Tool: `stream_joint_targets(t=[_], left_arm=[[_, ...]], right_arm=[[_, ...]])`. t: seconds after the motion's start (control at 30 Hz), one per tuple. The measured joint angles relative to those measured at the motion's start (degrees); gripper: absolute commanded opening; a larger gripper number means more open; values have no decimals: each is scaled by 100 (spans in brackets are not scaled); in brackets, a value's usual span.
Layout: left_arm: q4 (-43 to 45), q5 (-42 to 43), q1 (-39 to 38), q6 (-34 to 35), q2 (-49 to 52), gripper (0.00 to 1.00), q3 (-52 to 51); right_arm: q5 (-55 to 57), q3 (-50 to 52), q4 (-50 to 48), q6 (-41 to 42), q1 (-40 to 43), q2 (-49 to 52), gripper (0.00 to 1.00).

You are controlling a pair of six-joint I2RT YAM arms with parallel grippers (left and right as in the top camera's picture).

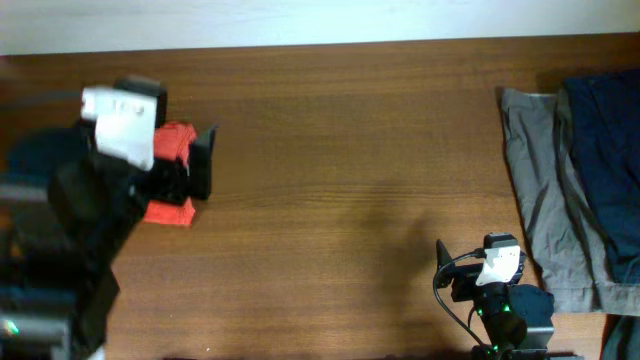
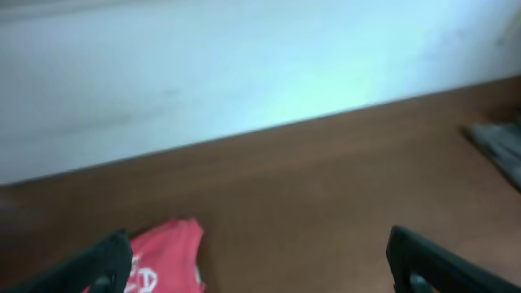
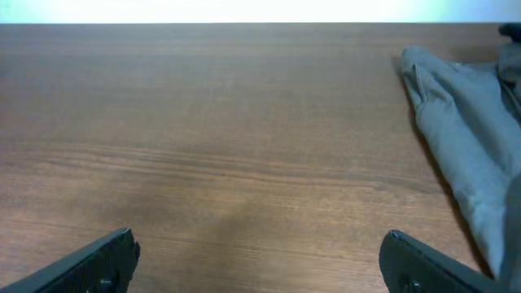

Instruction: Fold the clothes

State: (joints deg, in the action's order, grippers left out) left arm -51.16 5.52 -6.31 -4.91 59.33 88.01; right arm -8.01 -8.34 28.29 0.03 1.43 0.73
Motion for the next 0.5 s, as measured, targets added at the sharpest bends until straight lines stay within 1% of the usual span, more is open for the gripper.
stream_joint_targets(t=[0.13, 0.27, 0.43, 0.5], left_arm=[[857, -7, 391, 0, -1119, 99, -1880], [1921, -22, 575, -2, -2111, 99, -3560], [3062, -7, 592, -2, -3265, 99, -5396], [3414, 17, 592, -2, -3617, 99, -5941]], right_arm=[[0, 2, 2, 0, 0, -4, 99], [0, 2, -7, -2, 0, -4, 99], [0, 2, -7, -2, 0, -4, 99], [-2, 2, -4, -2, 0, -4, 99]])
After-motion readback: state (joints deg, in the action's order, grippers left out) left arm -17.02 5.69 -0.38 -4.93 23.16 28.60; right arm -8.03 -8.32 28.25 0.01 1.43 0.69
